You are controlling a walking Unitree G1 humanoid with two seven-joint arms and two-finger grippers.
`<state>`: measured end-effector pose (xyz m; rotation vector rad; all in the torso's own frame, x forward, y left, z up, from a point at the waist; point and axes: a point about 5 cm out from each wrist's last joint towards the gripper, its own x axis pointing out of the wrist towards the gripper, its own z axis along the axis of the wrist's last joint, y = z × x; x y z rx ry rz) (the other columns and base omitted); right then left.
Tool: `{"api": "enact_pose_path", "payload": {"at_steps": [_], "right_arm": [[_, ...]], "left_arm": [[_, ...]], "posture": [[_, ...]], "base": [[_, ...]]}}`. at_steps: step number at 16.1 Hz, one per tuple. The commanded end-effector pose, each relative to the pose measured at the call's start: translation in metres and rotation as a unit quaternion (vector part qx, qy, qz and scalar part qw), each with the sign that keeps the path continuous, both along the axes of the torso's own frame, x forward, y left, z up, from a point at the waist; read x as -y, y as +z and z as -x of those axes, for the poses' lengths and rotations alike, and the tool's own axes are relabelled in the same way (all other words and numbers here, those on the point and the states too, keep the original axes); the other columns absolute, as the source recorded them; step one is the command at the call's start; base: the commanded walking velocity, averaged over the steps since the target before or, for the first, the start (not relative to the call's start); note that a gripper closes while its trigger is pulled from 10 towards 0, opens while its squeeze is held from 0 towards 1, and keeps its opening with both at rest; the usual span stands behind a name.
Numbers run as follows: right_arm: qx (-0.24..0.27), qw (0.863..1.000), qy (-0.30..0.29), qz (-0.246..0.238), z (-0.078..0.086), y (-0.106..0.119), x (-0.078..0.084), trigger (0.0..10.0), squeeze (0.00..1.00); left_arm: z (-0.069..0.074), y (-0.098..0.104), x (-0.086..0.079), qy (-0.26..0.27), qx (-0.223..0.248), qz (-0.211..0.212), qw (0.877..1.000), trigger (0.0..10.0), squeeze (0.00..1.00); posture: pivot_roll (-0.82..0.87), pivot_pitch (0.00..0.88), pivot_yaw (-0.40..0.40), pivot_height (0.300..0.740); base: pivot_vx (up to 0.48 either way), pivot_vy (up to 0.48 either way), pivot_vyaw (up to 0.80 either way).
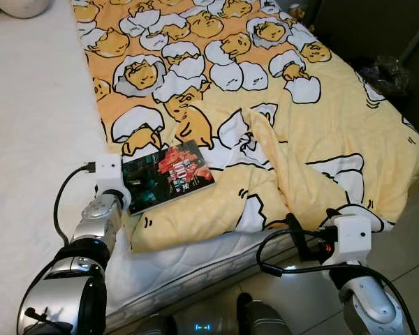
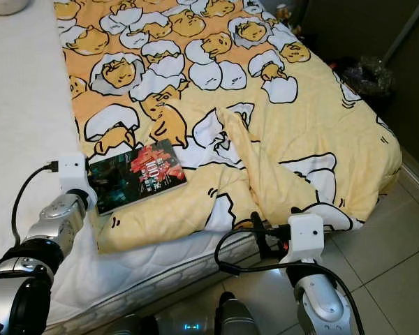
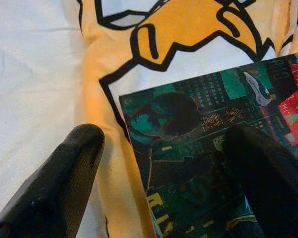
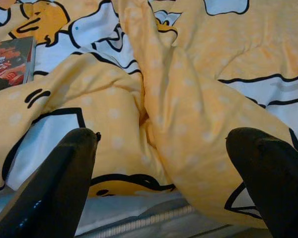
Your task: Clean up the room
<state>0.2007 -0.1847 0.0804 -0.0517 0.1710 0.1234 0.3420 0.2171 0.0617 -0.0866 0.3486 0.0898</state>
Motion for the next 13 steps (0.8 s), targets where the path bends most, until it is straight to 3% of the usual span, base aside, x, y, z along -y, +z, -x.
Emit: {"api": "enact_pose_path", "payload": {"at_steps": [1, 2, 4, 5, 7, 9, 10, 11, 12, 13], "right_arm": [[-0.003, 1.0, 0.002, -0.006, 0.001, 0.002, -0.001, 10.0, 0.0], [-0.006, 1.0, 0.006, -0.006, 0.001, 0.002, -0.001, 10.0, 0.0], [-0.009, 1.0, 0.009, -0.009, 0.001, 0.001, -0.005, 10.0, 0.0], [-0.01, 1.0, 0.01, -0.011, 0.001, 0.001, -0.006, 10.0, 0.0], [-0.012, 1.0, 0.016, -0.016, 0.0, 0.0, -0.01, 10.0, 0.0], [-0.013, 1.0, 0.018, -0.016, -0.002, 0.001, -0.01, 10.0, 0.0], [-0.013, 1.0, 0.019, -0.017, -0.003, 0.0, -0.01, 10.0, 0.0], [-0.012, 1.0, 0.019, -0.019, -0.004, 0.001, -0.011, 10.0, 0.0], [-0.009, 1.0, 0.015, -0.025, -0.005, 0.001, -0.013, 10.0, 0.0], [-0.01, 0.999, 0.014, -0.028, -0.006, 0.0, -0.016, 10.0, 0.0]], "left_arm": [[0.005, -0.008, -0.001, 0.009, -0.016, 0.03, 0.999, 10.0, 0.0], [0.007, -0.011, -0.001, 0.015, -0.02, 0.073, 0.997, 10.0, 0.0], [0.011, -0.017, -0.001, 0.0, -0.037, 0.1, 0.994, 10.0, 0.0], [0.013, -0.019, 0.0, -0.008, -0.04, 0.108, 0.993, 0.0, 0.0], [0.019, -0.03, 0.006, -0.004, -0.069, 0.159, 0.985, 0.0, 0.0], [0.019, -0.03, 0.003, 0.016, -0.066, 0.187, 0.98, 0.0, 0.0], [0.018, -0.028, 0.0, 0.027, -0.056, 0.199, 0.978, 0.0, 0.0], [0.012, -0.015, -0.013, 0.059, -0.005, 0.241, 0.969, 0.0, 0.0], [0.009, -0.007, -0.02, 0.06, 0.023, 0.257, 0.964, 0.0, 0.0], [0.01, -0.007, -0.021, 0.05, 0.02, 0.255, 0.966, 0.0, 0.0]], "posture": [[-0.22, 0.208, 0.018, 0.74], [-0.21, 0.214, 0.017, 0.74], [-0.2, 0.219, 0.019, 0.74], [-0.2, 0.219, 0.019, 0.74], [-0.19, 0.221, 0.018, 0.74], [-0.19, 0.22, 0.018, 0.74], [-0.19, 0.22, 0.018, 0.74], [-0.18, 0.223, 0.032, 0.74], [-0.15, 0.23, 0.045, 0.74], [-0.15, 0.23, 0.047, 0.74]], "base": [[0.0, 0.0, 0.0], [0.0, 0.0, 0.0], [0.0, 0.0, 0.0], [0.0, 0.0, 0.0], [0.0, 0.0, 0.0], [0.0, 0.0, 0.0], [0.0, 0.0, 0.0], [0.0, 0.0, 0.0], [0.0, 0.0, 0.0], [0.0, 0.0, 0.0]]}}
